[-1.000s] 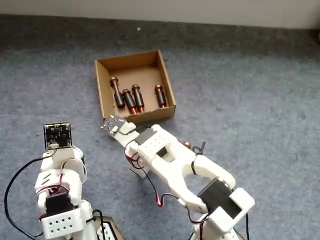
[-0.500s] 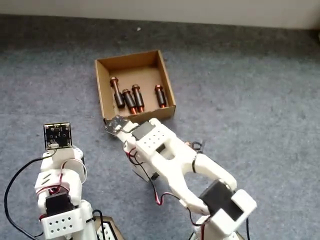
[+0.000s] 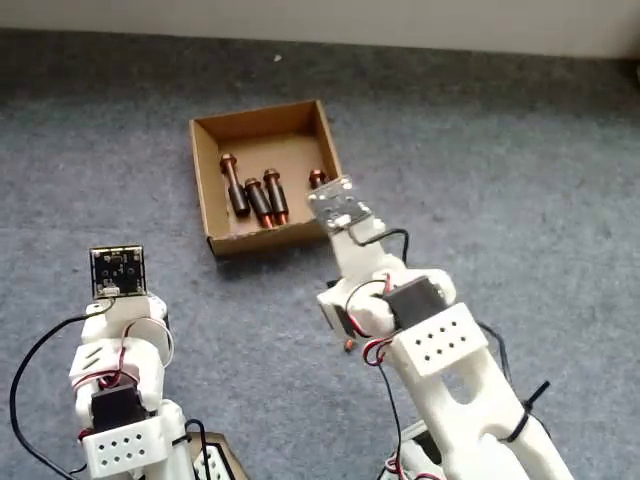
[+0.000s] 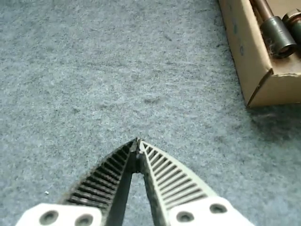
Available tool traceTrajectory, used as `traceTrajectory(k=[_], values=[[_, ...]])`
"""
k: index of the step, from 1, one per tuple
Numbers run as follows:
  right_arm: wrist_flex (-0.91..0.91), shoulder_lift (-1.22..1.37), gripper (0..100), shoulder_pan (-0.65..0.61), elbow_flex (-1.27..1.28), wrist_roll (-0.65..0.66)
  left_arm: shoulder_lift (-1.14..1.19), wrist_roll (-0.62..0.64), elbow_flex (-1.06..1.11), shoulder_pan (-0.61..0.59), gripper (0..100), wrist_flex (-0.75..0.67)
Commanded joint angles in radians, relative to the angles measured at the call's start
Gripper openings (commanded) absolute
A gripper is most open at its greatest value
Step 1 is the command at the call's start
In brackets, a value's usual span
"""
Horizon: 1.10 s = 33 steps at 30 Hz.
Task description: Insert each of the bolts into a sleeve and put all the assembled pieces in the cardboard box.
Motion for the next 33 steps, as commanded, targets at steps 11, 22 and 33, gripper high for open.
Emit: traceTrajectory(k=[11, 22, 33], values=[[-0.618, -0.082, 0.4, 0.378, 0.318, -0.195, 0.002, -0.27, -0.068, 0.16, 9, 0.081], [-0.842, -0.082, 0.4, 0.575, 0.398, -0.391, 0.205, -0.186, -0.487, 0.604, 14, 0.292], [-0.895, -0.09, 0.4, 0.653, 0.423, -0.457, 1.106, 0.152, -1.027, 0.886, 22, 0.255]])
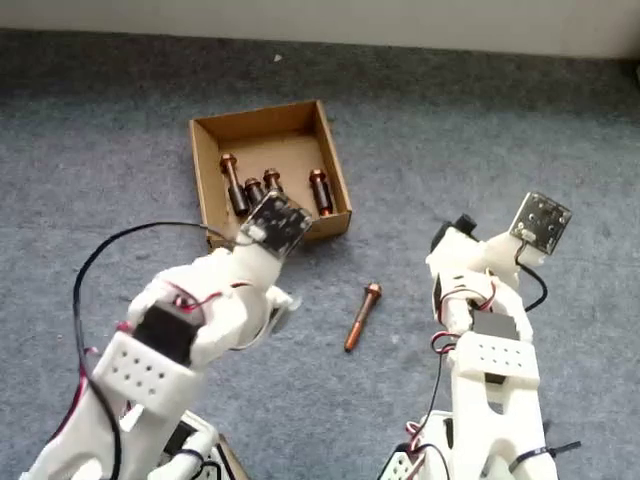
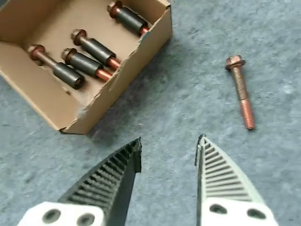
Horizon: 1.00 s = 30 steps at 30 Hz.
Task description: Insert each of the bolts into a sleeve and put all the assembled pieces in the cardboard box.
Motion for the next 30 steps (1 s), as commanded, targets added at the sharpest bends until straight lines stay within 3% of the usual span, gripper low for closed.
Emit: traceTrajectory(k=[1, 7, 14, 27, 30], values=[[-0.025, -0.041, 0.4, 0.051, -0.013, -0.034, 0.389, 0.186, -0.251, 0.127, 22, -0.048], [-0.025, -0.041, 0.4, 0.068, -0.013, -0.04, 0.789, 0.285, -0.464, 0.213, 21, -0.11], [-0.025, -0.041, 0.4, 0.07, -0.016, -0.04, 1.115, 0.405, -0.673, 0.225, 21, -0.11], [-0.025, -0.041, 0.4, 0.07, -0.018, -0.038, 1.366, 0.433, -0.797, 0.291, 21, -0.109], [-0.025, -0.041, 0.4, 0.07, -0.018, -0.035, 1.38, 0.43, -0.811, 0.283, 15, -0.104]])
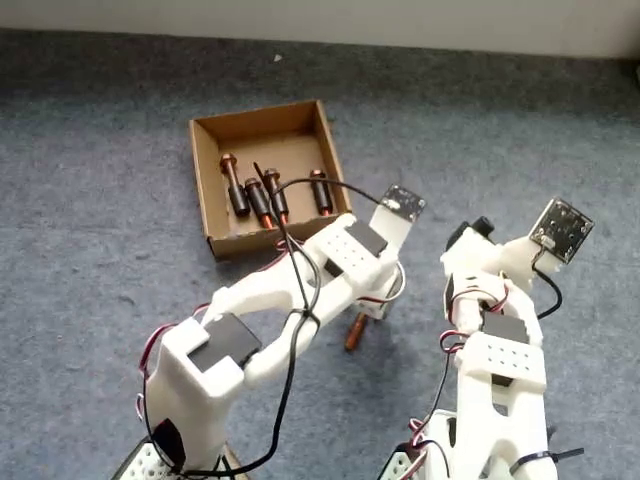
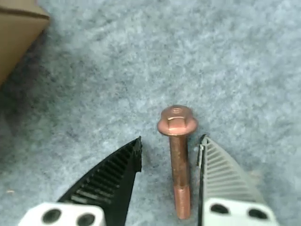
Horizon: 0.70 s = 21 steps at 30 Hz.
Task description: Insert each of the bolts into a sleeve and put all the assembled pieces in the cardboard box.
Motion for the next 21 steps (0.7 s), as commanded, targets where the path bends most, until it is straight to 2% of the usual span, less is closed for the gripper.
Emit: traceTrajectory(k=[1, 4, 8, 13, 17, 21], values=[[-0.025, -0.036, 0.4, 0.01, -0.018, -0.006, 0.005, 0.005, -0.051, 0.004, 11, -0.005], [-0.021, -0.038, 0.4, 0.008, -0.018, -0.009, 0.001, 0.005, -0.056, 0.002, 0, -0.003], [-0.019, -0.038, 0.4, 0.008, -0.018, -0.006, -0.076, 0.005, -0.059, 0.002, 0, 0.054], [-0.012, -0.039, 0.4, 0.002, -0.018, -0.003, -0.28, 0.002, 0.012, -0.028, 0, 0.095], [0.142, -0.054, 0.4, -0.01, -0.053, -0.002, -0.507, -0.032, 0.153, -0.099, 0, 0.066], [0.315, -0.203, 0.4, -0.108, -0.13, 0.009, -0.759, -0.058, 0.318, -0.219, 0, -0.043]])
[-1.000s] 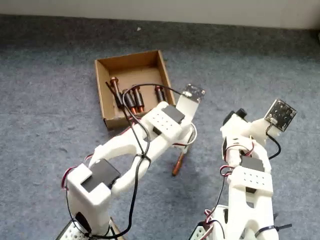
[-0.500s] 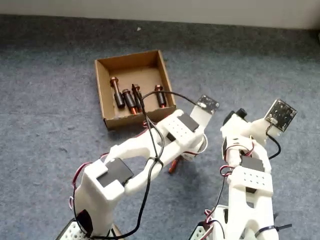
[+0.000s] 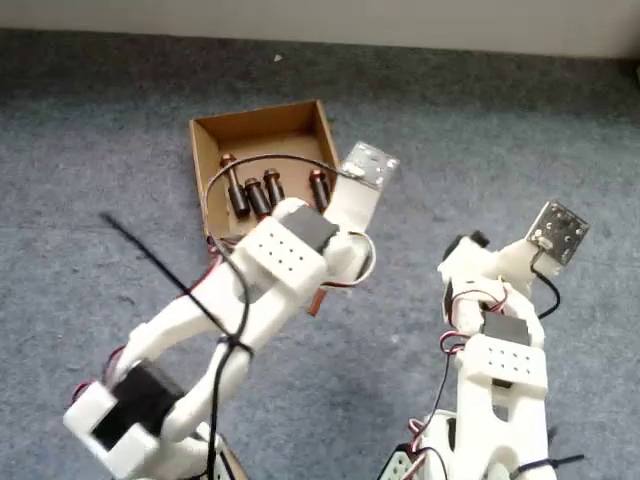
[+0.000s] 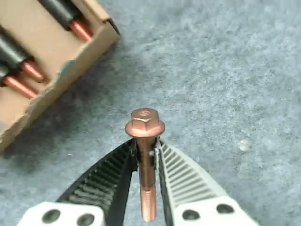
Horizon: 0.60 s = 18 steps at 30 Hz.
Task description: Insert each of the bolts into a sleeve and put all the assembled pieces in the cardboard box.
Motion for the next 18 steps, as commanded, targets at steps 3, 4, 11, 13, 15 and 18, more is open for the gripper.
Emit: traceTrajectory(k=[3, 4, 11, 13, 15, 18], values=[[0.15, -0.288, 0.4, -0.171, -0.039, 0.109, -0.456, -0.018, 0.259, -0.197, 0, -0.204], [0.15, -0.343, 0.4, -0.208, -0.005, 0.141, -0.512, -0.017, 0.305, -0.219, 0, -0.239], [0.15, -0.634, 0.4, -0.504, 0.208, 0.318, -0.869, -0.015, 0.552, -0.277, 0, -0.393], [0.148, -0.684, 0.4, -0.579, 0.266, 0.362, -0.963, -0.015, 0.588, -0.277, 0, -0.397], [0.148, -0.731, 0.4, -0.644, 0.312, 0.393, -1.059, -0.015, 0.622, -0.277, 0, -0.397], [0.148, -0.803, 0.4, -0.723, 0.369, 0.425, -1.194, -0.015, 0.68, -0.277, 0, -0.4]])
